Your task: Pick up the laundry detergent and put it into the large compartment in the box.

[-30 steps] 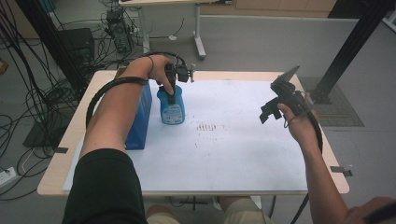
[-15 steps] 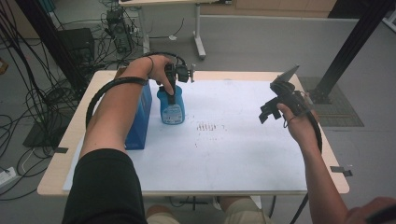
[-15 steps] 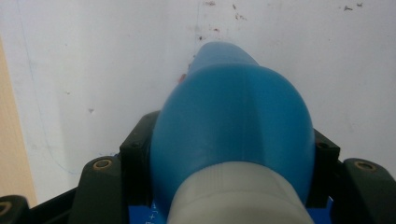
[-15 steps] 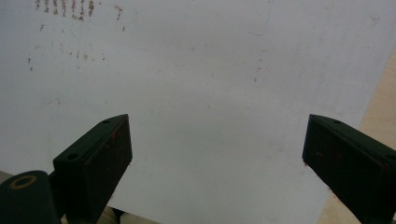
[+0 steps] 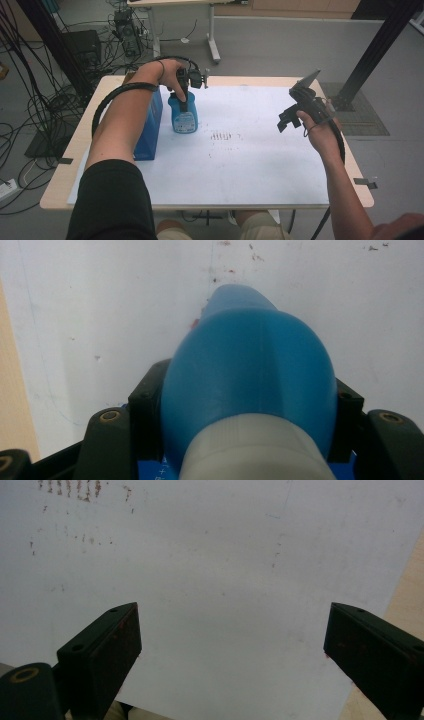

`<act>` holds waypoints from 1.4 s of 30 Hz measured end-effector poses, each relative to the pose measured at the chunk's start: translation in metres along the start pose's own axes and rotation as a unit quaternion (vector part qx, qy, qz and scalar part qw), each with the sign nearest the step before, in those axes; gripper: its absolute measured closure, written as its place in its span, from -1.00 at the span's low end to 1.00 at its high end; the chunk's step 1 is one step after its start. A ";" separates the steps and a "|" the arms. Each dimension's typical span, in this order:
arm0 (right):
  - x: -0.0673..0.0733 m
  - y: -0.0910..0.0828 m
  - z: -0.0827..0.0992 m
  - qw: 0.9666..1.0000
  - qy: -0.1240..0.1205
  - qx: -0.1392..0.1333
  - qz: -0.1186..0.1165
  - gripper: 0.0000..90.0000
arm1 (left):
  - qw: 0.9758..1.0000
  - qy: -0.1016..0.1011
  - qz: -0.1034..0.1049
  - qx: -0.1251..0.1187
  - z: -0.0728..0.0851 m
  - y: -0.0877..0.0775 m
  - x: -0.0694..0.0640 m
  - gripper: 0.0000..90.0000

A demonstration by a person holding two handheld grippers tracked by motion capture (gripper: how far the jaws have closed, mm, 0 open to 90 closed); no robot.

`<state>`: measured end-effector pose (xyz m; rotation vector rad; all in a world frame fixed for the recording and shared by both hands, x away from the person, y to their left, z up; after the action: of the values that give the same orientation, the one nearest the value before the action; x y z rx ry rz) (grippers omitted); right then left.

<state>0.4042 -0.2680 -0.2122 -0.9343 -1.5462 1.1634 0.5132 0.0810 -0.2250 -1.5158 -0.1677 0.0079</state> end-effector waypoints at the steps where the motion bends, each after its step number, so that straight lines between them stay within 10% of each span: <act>1: 0.000 0.000 0.000 1.000 0.000 0.000 0.000 -0.82 | 1.000 0.000 0.000 0.000 0.000 0.000 0.000 -0.17; 42: 0.003 0.002 -0.001 1.000 -0.005 0.001 0.001 -0.82 | 1.000 -0.010 -0.001 0.005 -0.002 -0.001 -0.002 -0.17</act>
<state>0.4043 -0.2650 -0.2131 -0.9289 -1.5532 1.1724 0.5117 0.0791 -0.2247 -1.5068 -0.1859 0.0219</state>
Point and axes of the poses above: each handheld gripper's, and its own axes: y roughly forward along the jaws, z roughly out of its underside, x roughly to its left, the point moved 5 cm from there along y, roughly forward along the jaws, and after that the axes turned 7 degrees about -z, right-handed, at the moved point
